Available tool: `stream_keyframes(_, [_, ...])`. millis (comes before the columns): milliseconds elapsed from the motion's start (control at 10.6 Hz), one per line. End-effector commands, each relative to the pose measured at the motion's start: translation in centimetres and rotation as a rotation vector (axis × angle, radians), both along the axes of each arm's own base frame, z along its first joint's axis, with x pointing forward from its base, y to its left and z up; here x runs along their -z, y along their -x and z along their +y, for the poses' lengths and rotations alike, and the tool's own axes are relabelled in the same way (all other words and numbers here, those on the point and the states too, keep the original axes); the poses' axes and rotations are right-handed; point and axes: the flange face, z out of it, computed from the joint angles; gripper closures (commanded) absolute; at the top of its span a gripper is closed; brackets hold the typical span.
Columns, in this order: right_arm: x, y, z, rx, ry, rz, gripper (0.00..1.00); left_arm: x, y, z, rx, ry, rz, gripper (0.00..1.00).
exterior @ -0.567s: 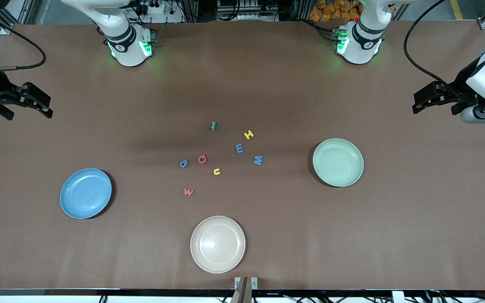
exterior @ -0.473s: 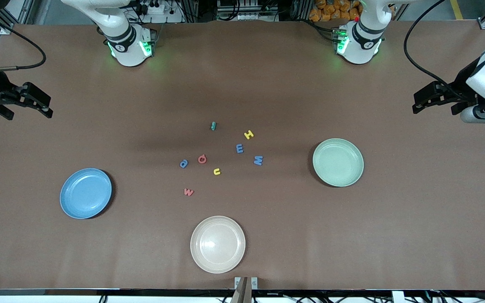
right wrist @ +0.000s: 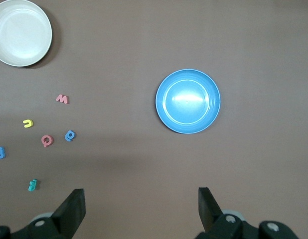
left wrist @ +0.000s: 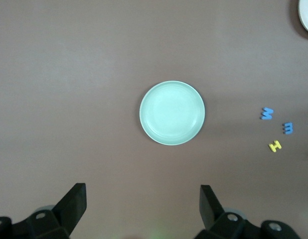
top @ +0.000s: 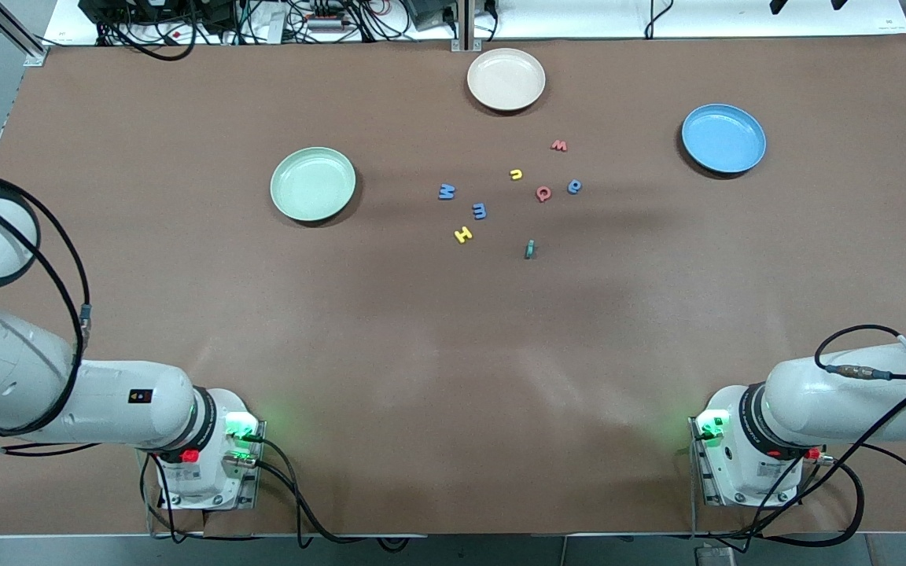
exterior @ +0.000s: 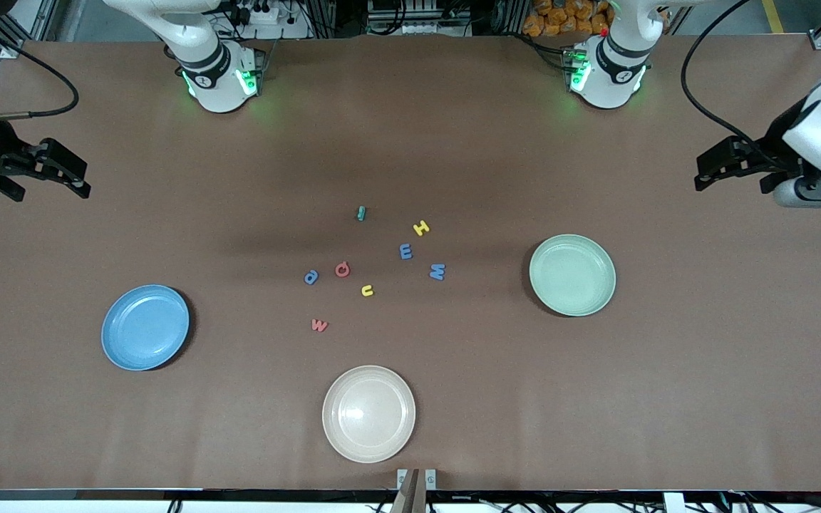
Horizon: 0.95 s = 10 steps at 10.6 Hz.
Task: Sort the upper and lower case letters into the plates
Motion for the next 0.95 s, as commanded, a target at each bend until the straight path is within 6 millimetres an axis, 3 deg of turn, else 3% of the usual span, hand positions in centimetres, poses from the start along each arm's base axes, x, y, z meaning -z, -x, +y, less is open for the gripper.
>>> stream_keyframes(0, [0.2,-0.3,-0.2,0.004,-0.008,0.006,0.0,1.1,0.7,-4.4,0.081,0.012,0.031,0.0])
stream_keyframes(189, [0.2,-0.3,-0.2,0.004,-0.008,0.005,0.0,3.3,1.1,-10.2,0.184,0.021,0.066,0.0])
stream_keyframes(378, [0.7,-0.6,0.1,0.001,-0.009,0.013,0.0,9.5,0.1,-17.8,0.285,0.033,0.09,0.0])
stream_keyframes(567, [0.9,-0.7,0.2,0.0,-0.009,0.014,0.0,16.8,-1.1,-23.0,0.131,0.029,0.133,0.0])
stream_keyframes(851, [2.5,-1.5,0.6,-0.004,-0.029,0.044,0.0,24.4,1.2,-32.9,0.028,0.025,0.09,0.0])
